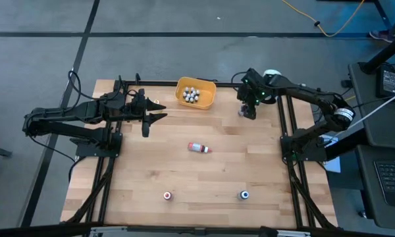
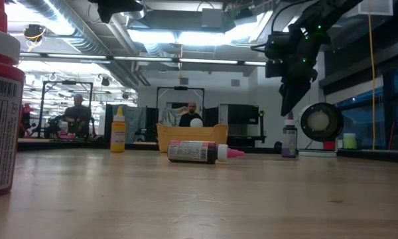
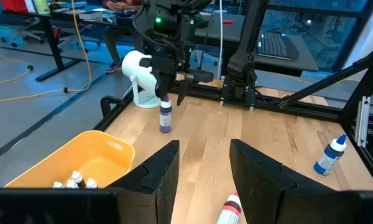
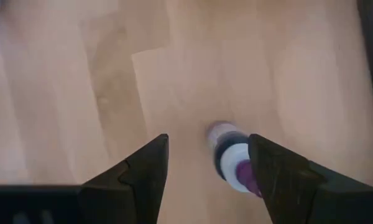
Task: Pick & Place food coloring
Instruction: Put the large violet food coloring bottle into the bin
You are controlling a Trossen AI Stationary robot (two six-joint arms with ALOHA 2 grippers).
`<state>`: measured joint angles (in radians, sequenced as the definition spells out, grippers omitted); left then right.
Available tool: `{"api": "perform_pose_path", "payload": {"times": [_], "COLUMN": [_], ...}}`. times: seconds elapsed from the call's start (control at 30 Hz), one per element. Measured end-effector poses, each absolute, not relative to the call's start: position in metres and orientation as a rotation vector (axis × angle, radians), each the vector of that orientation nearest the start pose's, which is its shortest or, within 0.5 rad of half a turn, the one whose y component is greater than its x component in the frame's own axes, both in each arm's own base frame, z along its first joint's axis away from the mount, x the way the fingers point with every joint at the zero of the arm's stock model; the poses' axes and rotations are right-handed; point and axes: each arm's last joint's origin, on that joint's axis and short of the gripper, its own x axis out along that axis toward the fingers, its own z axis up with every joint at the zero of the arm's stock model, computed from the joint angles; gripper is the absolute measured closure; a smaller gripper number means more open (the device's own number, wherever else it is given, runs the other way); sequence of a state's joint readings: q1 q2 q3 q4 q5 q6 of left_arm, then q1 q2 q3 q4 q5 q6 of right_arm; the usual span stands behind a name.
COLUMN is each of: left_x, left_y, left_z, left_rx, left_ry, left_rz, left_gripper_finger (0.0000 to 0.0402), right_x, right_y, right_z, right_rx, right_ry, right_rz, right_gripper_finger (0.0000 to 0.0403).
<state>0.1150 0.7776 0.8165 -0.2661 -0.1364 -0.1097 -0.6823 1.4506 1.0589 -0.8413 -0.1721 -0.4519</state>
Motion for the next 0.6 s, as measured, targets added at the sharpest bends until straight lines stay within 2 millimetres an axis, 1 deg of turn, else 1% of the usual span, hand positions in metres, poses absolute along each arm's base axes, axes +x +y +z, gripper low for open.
{"api": "perform_pose_path", "payload": {"times": [0.13, 0.37, 0.47, 0.6], "left_x": [0.167, 0.167, 0.167, 0.167], "left_y": [0.023, 0.023, 0.023, 0.023], "left_z": [0.336, 0.336, 0.336, 0.336], "left_rx": [-0.106, -0.106, -0.107, -0.106], "left_ry": [0.214, 0.214, 0.214, 0.214], "left_rz": [0.263, 0.263, 0.262, 0.262], "left_gripper_finger": [0.0263, 0.0263, 0.0263, 0.0263], "right_x": [0.213, 0.218, 0.213, 0.200], "right_y": [-0.169, -0.173, -0.181, -0.192], "right_z": [0.239, 0.258, 0.260, 0.256], "right_rx": [0.095, 0.074, 0.093, 0.172], "right_ry": [1.188, 1.128, 1.128, 1.141], "right_rz": [-0.209, -0.216, -0.247, -0.256], "right_gripper_finger": [0.0181, 0.0182, 0.0182, 0.0173]}}
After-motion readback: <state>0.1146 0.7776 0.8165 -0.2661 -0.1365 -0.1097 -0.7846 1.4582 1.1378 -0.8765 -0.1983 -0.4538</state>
